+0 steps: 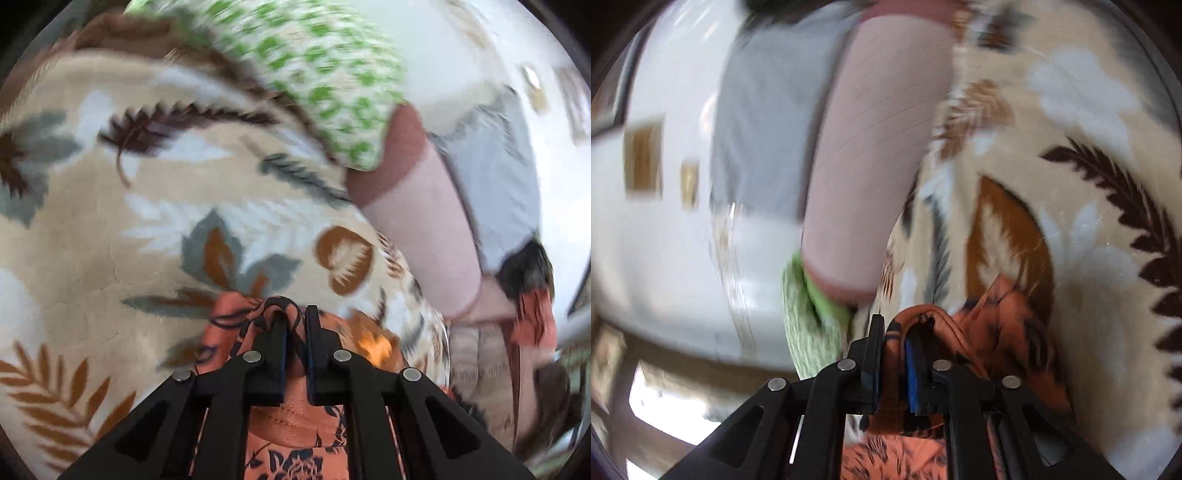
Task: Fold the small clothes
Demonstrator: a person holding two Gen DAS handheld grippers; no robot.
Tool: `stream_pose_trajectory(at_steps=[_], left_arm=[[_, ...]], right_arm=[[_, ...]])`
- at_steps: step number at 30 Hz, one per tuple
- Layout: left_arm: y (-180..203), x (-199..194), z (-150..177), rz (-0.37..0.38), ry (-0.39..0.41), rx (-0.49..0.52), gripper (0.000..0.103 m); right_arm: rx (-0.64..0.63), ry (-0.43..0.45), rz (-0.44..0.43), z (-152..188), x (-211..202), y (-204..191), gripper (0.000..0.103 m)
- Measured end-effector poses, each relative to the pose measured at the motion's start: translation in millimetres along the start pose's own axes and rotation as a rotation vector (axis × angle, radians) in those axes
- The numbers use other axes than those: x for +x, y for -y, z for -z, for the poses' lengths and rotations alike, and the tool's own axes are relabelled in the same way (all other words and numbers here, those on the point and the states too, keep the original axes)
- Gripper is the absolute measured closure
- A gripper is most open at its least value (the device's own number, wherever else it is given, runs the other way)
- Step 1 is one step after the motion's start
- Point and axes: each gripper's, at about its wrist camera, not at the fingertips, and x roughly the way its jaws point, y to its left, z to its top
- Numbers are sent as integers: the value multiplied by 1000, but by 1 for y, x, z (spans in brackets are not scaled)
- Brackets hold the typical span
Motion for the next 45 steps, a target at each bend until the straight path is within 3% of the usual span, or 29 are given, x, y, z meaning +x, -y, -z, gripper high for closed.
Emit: stream_pose_trajectory(at_steps=[1,4,5,7,9,10,11,12,14,17,20,22,25,30,38,41,43,45], left_arm=[[-7,5,2,-7,0,-29,96],[-23,-5,14,17,83,-69,93],[-24,-13,17,-9,125,-63,82],[-25,-45,27,-75,281,-60,64],[-23,-78,39,-90,415,-71,55],[-17,-89,45,-121,448,-68,47],[-8,-97,50,-172,446,-47,40],[3,-101,55,-230,412,-8,39],[16,-104,75,-269,381,39,39],[32,-89,114,-311,311,100,39],[37,-62,139,-322,203,158,39],[39,-51,145,-332,164,183,39],[33,-41,146,-375,148,202,39],[26,-36,136,-349,132,153,39],[26,-27,117,-340,131,154,39],[22,-29,108,-318,168,97,39],[21,-32,104,-316,202,60,39],[20,-37,102,-339,235,46,39]], right_arm=[[49,-1,-17,-4,8,13,82],[156,-69,25,-16,25,38,27],[186,-49,-25,-20,21,42,26],[184,3,-83,-27,10,38,25],[137,31,-115,-30,-4,26,25],[93,27,-108,-29,-10,16,25],[10,-5,-74,-23,-11,-2,24],[-73,-42,-37,-14,-9,-18,25],[-291,-155,66,19,8,-58,29],[-539,-387,212,95,58,-95,49],[-596,-623,334,167,111,-85,65],[-622,-702,422,205,131,-70,65],[-763,-623,479,226,152,-86,65],[-689,-495,433,191,192,-93,66],[-732,-247,383,156,241,-121,63],[-674,-157,284,142,235,-139,56],[-688,-162,219,147,232,-156,53],[-794,-268,208,169,236,-181,53]])
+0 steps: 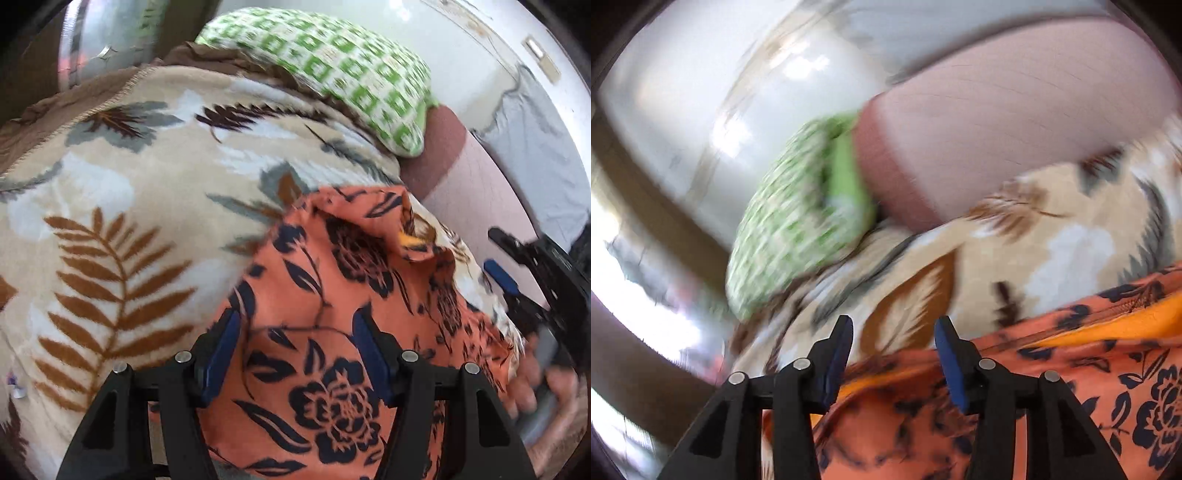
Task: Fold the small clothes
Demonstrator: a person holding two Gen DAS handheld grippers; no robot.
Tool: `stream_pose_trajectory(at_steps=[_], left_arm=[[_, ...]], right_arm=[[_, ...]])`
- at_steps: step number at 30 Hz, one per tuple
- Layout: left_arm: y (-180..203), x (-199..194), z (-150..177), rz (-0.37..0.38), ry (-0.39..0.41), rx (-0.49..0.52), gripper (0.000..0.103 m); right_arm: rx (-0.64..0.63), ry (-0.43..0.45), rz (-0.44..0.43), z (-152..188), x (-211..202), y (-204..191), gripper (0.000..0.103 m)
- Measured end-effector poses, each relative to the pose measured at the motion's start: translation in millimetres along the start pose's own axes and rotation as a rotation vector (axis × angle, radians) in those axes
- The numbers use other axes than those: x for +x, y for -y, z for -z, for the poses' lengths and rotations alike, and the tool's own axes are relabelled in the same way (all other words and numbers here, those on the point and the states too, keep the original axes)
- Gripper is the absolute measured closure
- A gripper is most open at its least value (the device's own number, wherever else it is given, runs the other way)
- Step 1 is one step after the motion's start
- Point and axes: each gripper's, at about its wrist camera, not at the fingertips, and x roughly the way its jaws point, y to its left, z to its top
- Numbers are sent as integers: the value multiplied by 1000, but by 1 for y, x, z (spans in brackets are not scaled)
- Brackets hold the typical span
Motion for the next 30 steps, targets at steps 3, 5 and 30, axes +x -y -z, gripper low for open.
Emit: stream_pose_trajectory(at_steps=[3,5,30], left_arm=[[-7,-8,0,-50,38,-17,39],[-16,-13,0,-100,60,-39,39],[43,20,43,-196,-86,443,20]], right_arm=[[-140,-177,-40,18,9,-42,53],[-169,-273,-91,35,20,-59,53],[471,40,285,12,-99,216,50]])
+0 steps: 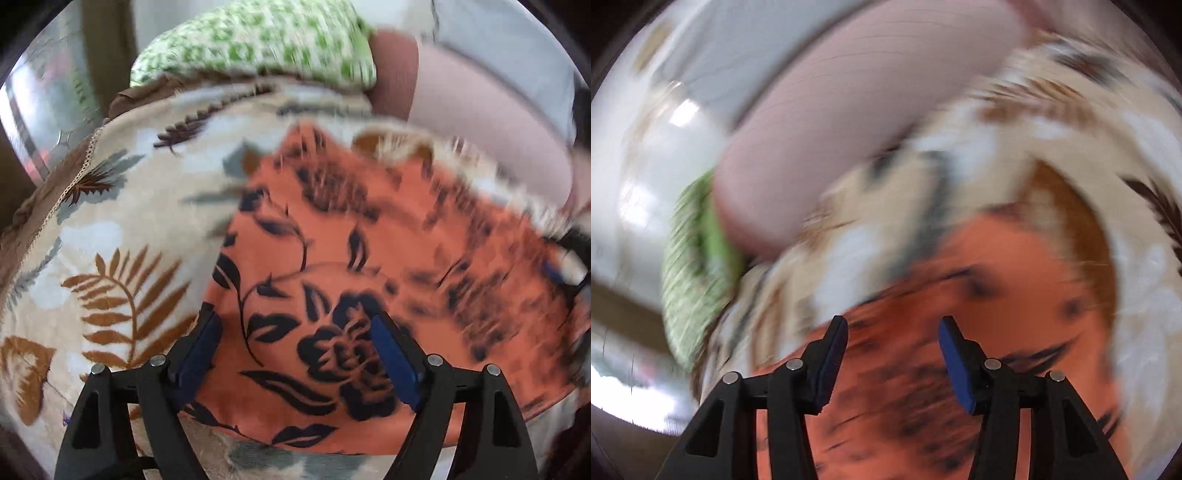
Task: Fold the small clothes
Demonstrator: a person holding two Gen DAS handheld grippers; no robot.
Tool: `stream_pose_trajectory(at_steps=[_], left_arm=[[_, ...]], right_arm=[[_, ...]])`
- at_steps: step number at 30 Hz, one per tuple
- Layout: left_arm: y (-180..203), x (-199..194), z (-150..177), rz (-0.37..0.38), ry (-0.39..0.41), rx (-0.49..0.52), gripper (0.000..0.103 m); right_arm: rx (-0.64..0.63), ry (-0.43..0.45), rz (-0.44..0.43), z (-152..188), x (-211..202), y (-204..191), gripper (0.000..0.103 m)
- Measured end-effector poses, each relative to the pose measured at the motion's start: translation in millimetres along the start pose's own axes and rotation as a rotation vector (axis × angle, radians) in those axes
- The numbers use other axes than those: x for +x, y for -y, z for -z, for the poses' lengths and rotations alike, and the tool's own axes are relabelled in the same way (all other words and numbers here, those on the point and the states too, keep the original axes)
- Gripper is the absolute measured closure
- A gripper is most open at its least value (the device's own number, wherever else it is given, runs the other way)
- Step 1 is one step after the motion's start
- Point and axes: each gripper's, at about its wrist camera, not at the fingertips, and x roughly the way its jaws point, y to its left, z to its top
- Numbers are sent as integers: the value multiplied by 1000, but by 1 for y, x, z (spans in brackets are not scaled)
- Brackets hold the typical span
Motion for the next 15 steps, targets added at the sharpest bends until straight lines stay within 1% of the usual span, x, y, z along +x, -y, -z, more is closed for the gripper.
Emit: stream_pose_trajectory(at_steps=[1,2,3,4,5,6,7,8,10,12,14,15], left_arm=[[3,1,1,-18,12,17,20],[4,1,-1,-28,19,22,20],[2,-1,-3,-21,18,4,20],[-1,-3,-5,-8,24,-20,20],[-5,-6,-8,7,36,-50,20],[-10,-10,-10,14,50,-78,20],[-11,-14,-11,7,60,-92,20],[-16,-20,-10,0,71,-104,20],[-27,-32,-8,-13,97,-130,20],[-44,-43,-2,-26,120,-174,20],[-58,-52,9,-12,123,-219,20],[-68,-56,18,10,109,-252,20]], right_arm=[[58,0,-57,-2,5,21,52],[132,24,-151,-2,1,36,52],[157,32,-163,-2,-3,36,51],[171,39,-149,-5,-12,33,50],[142,76,-162,-6,-26,22,49],[91,111,-199,-4,-41,10,49],[47,122,-223,2,-53,-2,48],[22,115,-235,8,-61,-10,47],[-14,48,-265,24,-75,-24,47],[-36,-20,-304,52,-86,-33,46],[-76,-115,-308,81,-92,-41,45],[-87,-154,-310,97,-95,-43,45]])
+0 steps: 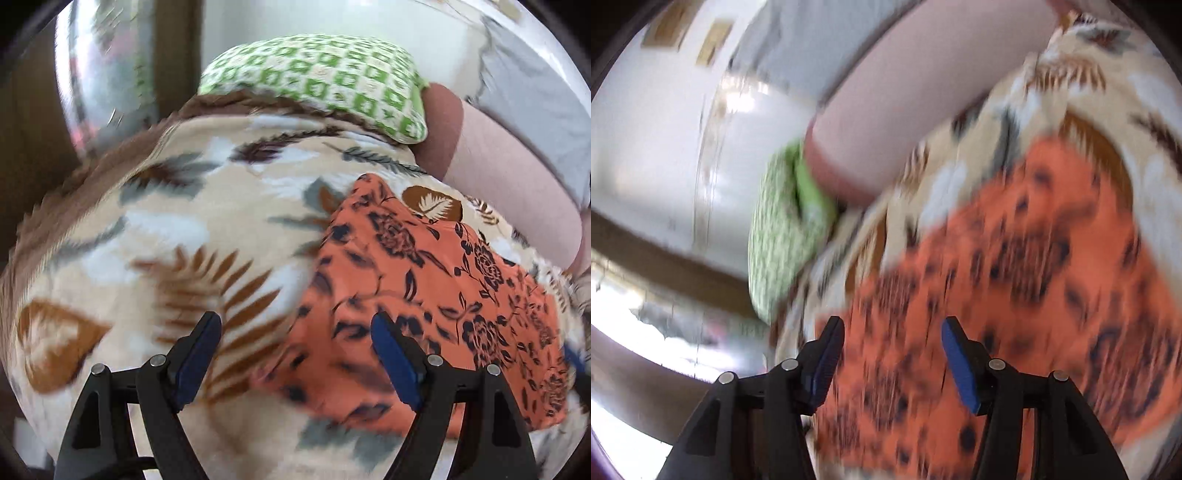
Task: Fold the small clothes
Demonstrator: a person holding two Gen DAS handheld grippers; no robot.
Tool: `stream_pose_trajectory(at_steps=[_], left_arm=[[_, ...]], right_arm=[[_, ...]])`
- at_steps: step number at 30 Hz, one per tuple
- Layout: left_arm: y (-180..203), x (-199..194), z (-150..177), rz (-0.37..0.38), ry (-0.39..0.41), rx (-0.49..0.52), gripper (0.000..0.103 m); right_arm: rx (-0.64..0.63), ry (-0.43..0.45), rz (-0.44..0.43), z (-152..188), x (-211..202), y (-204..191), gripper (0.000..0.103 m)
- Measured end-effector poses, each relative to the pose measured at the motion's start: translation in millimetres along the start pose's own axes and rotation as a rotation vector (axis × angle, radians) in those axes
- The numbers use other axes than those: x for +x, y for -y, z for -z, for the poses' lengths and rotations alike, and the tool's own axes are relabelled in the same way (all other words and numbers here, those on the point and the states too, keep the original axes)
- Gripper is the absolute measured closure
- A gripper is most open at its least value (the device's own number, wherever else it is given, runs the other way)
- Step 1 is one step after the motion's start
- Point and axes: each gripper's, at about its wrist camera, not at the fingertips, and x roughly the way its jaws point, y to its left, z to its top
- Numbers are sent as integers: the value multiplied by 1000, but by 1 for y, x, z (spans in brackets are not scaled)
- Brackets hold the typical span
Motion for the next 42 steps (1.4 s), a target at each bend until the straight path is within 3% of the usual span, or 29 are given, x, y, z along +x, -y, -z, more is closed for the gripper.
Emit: stream_pose_trajectory(at_steps=[4,7,9,10,11,13,18,20,21,25,27,28,29,31,32,37,39,40,42], left_arm=[[-30,-9,26,88,-69,-120,20],[-36,-19,54,137,-68,-120,20],[-29,-20,63,182,-71,-98,25],[-27,-15,65,221,-94,-101,42],[-27,-8,67,256,-119,-116,67],[-27,5,68,273,-139,-139,84],[-18,18,67,362,-135,-184,79],[-12,20,66,379,-149,-209,37],[-11,21,66,408,-149,-239,32],[1,36,63,474,-165,-271,31],[3,47,57,492,-160,-288,33],[7,50,53,491,-148,-281,35],[11,53,51,486,-141,-265,50],[18,66,47,478,-155,-230,81],[16,70,48,492,-156,-247,82],[15,64,49,498,-118,-261,83],[15,70,49,488,-138,-294,66],[15,73,49,522,-141,-324,53],[16,72,48,549,-126,-346,44]], right_arm=[[-11,-117,-50,55,1,-4,45],[8,-129,-82,93,1,4,45],[9,-123,-57,107,11,9,45],[-5,-137,-8,107,27,11,48],[-7,-178,59,109,42,19,62],[31,-228,130,112,60,35,80],[14,-203,42,110,32,27,76],[-28,-180,11,109,29,18,76],[-34,-171,-11,107,27,16,76],[-103,-169,-86,108,35,-7,76],[-124,-204,-41,109,50,-11,76],[-121,-246,21,111,64,-8,77],[-107,-314,102,116,80,2,77],[-60,-330,73,115,86,12,78],[-43,-350,58,112,82,13,78],[-4,-338,-21,101,72,23,77],[-12,-262,-72,94,64,20,75],[-30,-218,-76,89,59,18,76],[-37,-144,-82,80,51,14,76]])
